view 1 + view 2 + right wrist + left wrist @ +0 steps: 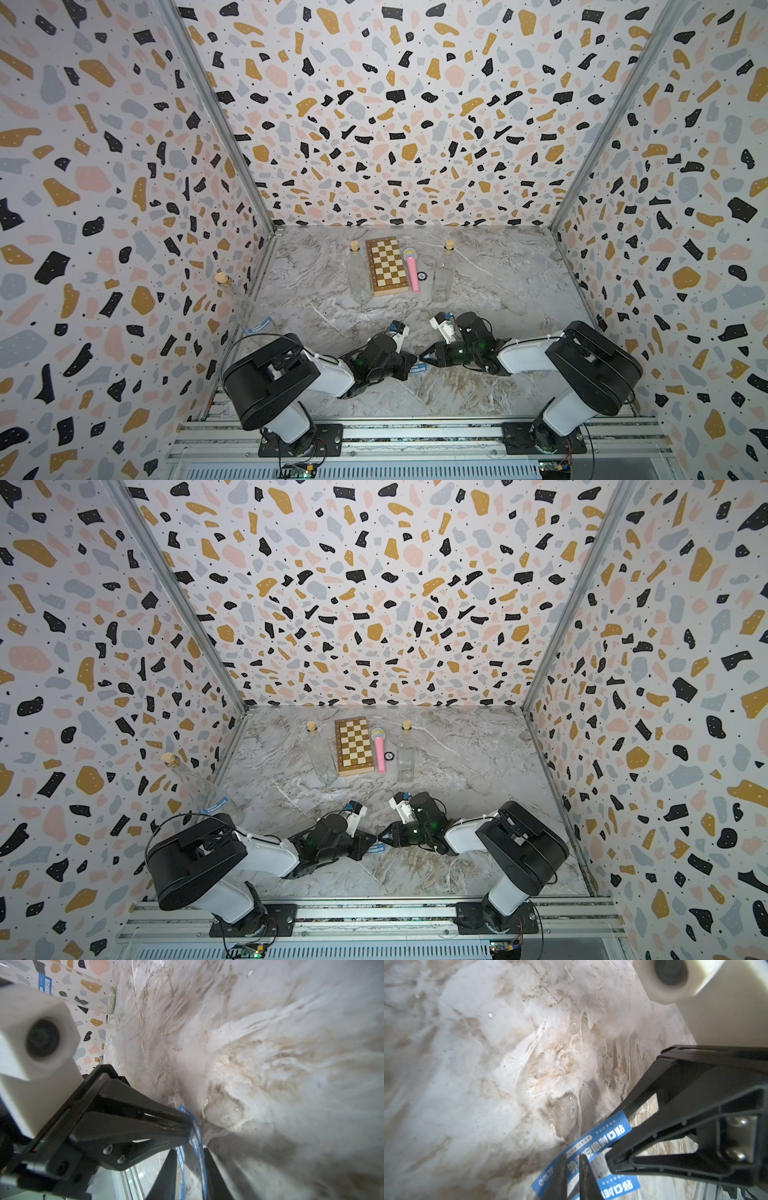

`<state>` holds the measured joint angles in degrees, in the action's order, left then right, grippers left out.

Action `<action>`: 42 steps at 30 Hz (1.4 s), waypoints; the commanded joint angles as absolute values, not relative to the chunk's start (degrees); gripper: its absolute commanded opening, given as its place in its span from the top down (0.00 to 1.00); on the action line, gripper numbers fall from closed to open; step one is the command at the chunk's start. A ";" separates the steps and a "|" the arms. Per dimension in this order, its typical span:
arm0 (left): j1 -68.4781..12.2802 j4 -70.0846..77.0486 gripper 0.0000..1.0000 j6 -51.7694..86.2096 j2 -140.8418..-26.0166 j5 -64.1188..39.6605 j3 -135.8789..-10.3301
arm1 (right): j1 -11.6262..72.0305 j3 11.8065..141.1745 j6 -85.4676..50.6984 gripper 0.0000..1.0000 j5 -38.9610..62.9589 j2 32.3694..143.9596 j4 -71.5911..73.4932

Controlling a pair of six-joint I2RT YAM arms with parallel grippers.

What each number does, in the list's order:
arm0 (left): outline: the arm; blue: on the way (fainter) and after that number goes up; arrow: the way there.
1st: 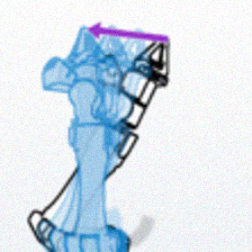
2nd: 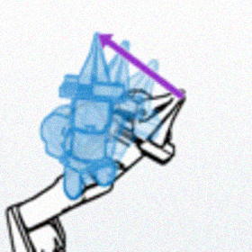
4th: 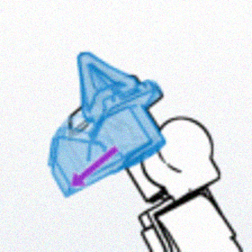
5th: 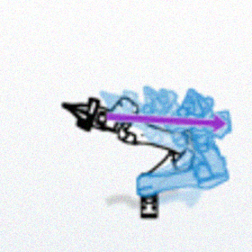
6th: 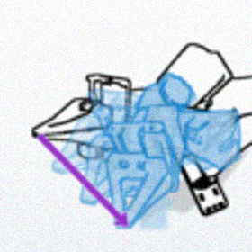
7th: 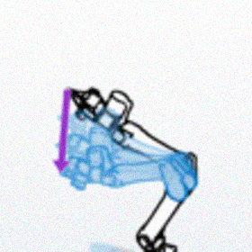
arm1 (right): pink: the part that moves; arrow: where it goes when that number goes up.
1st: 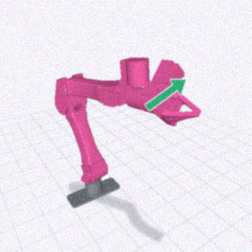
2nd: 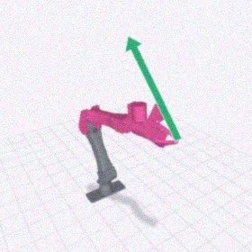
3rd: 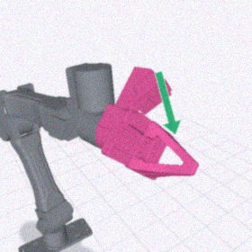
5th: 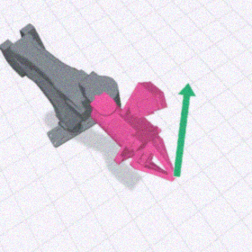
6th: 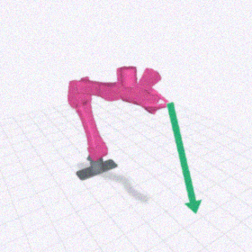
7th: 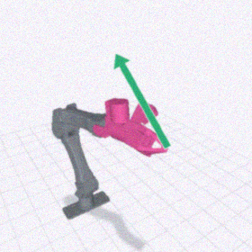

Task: Remove the label from the bottle
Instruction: Place the label at the center of the board.

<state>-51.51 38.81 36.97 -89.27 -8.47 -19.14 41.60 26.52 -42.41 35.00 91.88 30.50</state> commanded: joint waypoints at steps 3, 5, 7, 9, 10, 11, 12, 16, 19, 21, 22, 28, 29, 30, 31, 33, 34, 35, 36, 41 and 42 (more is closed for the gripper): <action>-51.62 37.29 0.86 37.03 -89.08 -7.97 -17.67 | 41.84 27.60 -42.19 0.76 34.45 90.35 29.97; -51.64 37.09 0.86 37.04 -88.92 -7.79 -17.58 | 41.84 27.56 -42.14 0.75 34.37 90.22 29.89; -51.53 36.71 0.86 36.93 -88.66 -7.39 -17.49 | 41.84 27.51 -42.18 0.75 34.27 90.18 29.71; -51.54 36.62 0.86 36.98 -88.45 -7.21 -17.32 | 41.84 27.50 -42.17 0.75 34.28 90.08 29.78; -51.50 36.45 0.86 37.00 -88.32 -7.15 -17.16 | 41.84 27.51 -42.13 0.75 34.23 90.01 29.79; -51.38 36.27 0.86 36.84 -88.24 -7.12 -17.06 | 41.81 27.51 -42.19 0.75 34.23 90.02 29.73; -51.26 35.70 0.86 36.56 -87.96 -7.05 -17.06 | 41.84 27.51 -42.16 0.75 34.19 90.00 29.71; -50.35 32.36 0.86 35.08 -86.03 -6.61 -17.29 | 41.85 27.42 -42.14 0.74 34.10 89.85 29.65; -49.89 30.39 0.86 34.35 -84.85 -6.38 -17.41 | 41.84 27.42 -42.17 0.74 34.12 89.80 29.66; -49.69 30.13 0.86 34.21 -84.61 -6.33 -17.47 | 41.84 27.42 -42.18 0.74 34.10 89.70 29.65; -49.58 30.07 0.86 34.22 -84.69 -6.41 -17.50 | 41.84 27.42 -42.18 0.74 34.04 89.60 29.70; -49.65 30.89 0.86 34.65 -85.95 -7.37 -17.84 | 41.84 27.34 -42.19 0.73 33.91 89.56 29.62; -49.58 31.03 0.86 34.65 -86.04 -7.54 -17.93 | 41.84 27.34 -42.18 0.73 33.93 89.54 29.62; -49.61 31.13 0.86 34.75 -86.20 -7.71 -18.00 | 41.84 27.32 -42.14 0.73 33.93 89.50 29.61; -49.62 31.22 0.86 34.72 -86.20 -7.95 -18.08 | 41.84 27.33 -42.19 0.73 33.93 89.43 29.56; -49.58 30.93 0.86 34.79 -85.89 -8.21 -18.40 | 41.84 27.33 -42.14 0.73 33.91 89.47 29.54; -49.61 30.69 0.86 34.69 -85.83 -8.38 -18.62 | 41.84 27.33 -42.18 0.73 33.92 89.45 29.53; -49.65 30.43 0.86 34.65 -85.84 -8.60 -18.86 | 41.84 27.33 -42.20 0.73 33.93 89.47 29.59; -49.62 30.22 0.86 34.58 -85.81 -8.86 -19.06 | 41.84 27.33 -42.23 0.73 33.93 89.47 29.62; -49.64 30.07 0.86 34.37 -86.75 -9.40 -19.71 | 41.84 27.26 -42.23 0.72 33.84 89.32 29.58; -49.58 30.13 0.86 34.37 -86.97 -9.49 -19.84 | 41.84 27.22 -42.23 0.72 33.84 89.35 29.62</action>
<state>-49.89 32.47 35.31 -85.45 -8.73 -18.96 41.65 26.52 -42.41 34.24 91.42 30.44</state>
